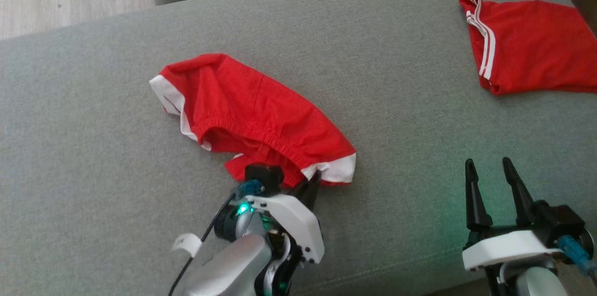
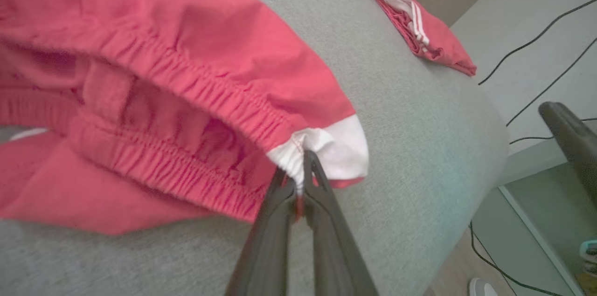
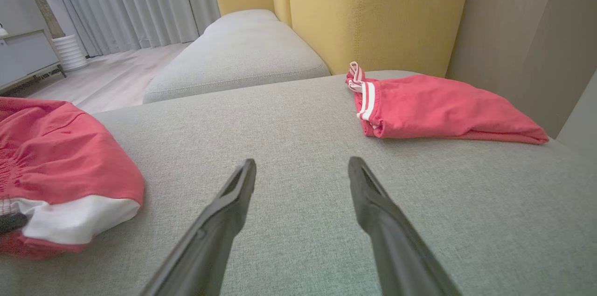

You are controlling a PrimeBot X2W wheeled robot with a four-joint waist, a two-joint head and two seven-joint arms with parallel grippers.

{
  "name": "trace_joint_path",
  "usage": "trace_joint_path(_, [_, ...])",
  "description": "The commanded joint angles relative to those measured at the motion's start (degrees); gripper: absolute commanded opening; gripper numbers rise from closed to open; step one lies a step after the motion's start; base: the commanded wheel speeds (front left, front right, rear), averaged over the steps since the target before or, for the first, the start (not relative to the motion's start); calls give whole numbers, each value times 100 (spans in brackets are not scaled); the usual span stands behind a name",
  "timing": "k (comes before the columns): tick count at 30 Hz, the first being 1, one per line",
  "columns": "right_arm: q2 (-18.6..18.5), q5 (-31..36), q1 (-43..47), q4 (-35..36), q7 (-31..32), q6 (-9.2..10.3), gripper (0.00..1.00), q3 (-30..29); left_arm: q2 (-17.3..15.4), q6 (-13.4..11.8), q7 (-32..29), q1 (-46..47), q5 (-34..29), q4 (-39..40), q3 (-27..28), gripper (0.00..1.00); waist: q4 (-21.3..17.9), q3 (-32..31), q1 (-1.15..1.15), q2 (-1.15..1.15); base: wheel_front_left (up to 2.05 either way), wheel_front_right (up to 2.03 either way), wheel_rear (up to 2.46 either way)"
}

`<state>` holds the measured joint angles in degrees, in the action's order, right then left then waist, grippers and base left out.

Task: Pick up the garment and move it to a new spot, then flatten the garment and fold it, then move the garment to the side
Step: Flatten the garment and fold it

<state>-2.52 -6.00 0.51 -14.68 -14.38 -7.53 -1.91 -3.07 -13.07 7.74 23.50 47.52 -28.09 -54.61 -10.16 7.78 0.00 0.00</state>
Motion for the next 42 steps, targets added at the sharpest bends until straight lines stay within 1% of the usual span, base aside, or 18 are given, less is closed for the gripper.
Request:
trace_joint_path(1, [-36, -8, -184, 154, -62, 4, 100, 147, 19, 29, 79, 300, 34, 165, 154, 0, -3, -3, 0, 0, 0, 0, 0])
trace_joint_path(4, [-36, -20, -186, 143, -62, 4, 100, 130, -34, 103, -44, 523, 83, 341, 215, 0, -15, -14, 0, 0, 0, 0, 0])
trace_joint_path(6, [-36, -39, -201, 140, -62, 4, 100, 130, -199, 163, -221, 791, 99, 572, 302, 0, -32, -10, 0, 0, 0, 0, 0])
trace_joint_path(10, [-36, -113, -294, 111, -62, 4, 100, 233, -800, 313, -730, 1602, 124, 1091, 627, 0, -125, 9, 0, 0, 0, 0, 0])
trace_joint_path(14, [-36, -225, -388, 59, -62, 4, 100, 424, -1391, 371, -1210, 2437, 153, 1259, 1026, 0, -335, 20, 0, 0, 0, 0, 0])
trace_joint_path(17, [-36, -302, -441, 21, -62, 4, 100, 522, -1631, 431, -1474, 2910, 175, 1184, 1196, 0, -526, 8, 0, 0, 0, 0, 0])
trace_joint_path(19, [-36, -336, -459, 6, -62, 4, 100, 564, -1701, 464, -1564, 3175, 170, 1089, 1270, 0, -648, 3, 0, 0, 0, 0, 0])
trace_joint_path(21, [-36, -354, -461, -5, -62, 4, 100, 580, -1704, 518, -1583, 3414, 144, 985, 1307, 0, -744, -6, 0, 0, 0, 0, 0])
trace_joint_path(27, [-36, -348, -421, -26, -62, 4, 100, 515, -1472, 702, -1469, 3874, 128, 779, 1325, 0, -882, -58, 0, 0, 0, 0, 0])
trace_joint_path(31, [-36, -314, -374, -23, -62, 4, 100, 428, -1326, 831, -1345, 3873, 232, 883, 1342, 0, -836, -88, 0, 0, 0, 0, 0])
trace_joint_path(32, [-36, -314, -374, -23, -62, 4, 100, 428, -1326, 831, -1345, 3873, 232, 883, 1342, 0, -836, -88, 0, 0, 0, 0, 0])
trace_joint_path(36, [-36, -256, -316, -9, -62, 4, 100, 337, -1350, 920, -1323, 3480, 312, 1369, 1209, 0, -670, -125, 0, 0, 0, 0, 0])
trace_joint_path(39, [-36, -214, -257, 1, -62, 4, 100, 265, -1506, 942, -1514, 2741, 561, 2104, 1010, 0, -497, -175, 0, 0, 0, 0, 0])
trace_joint_path(42, [-36, -161, -183, 8, -62, 4, 100, 192, -1817, 823, -1724, 1716, 817, 2994, 715, 0, -292, -226, 0, 0, 0, 0, 0])
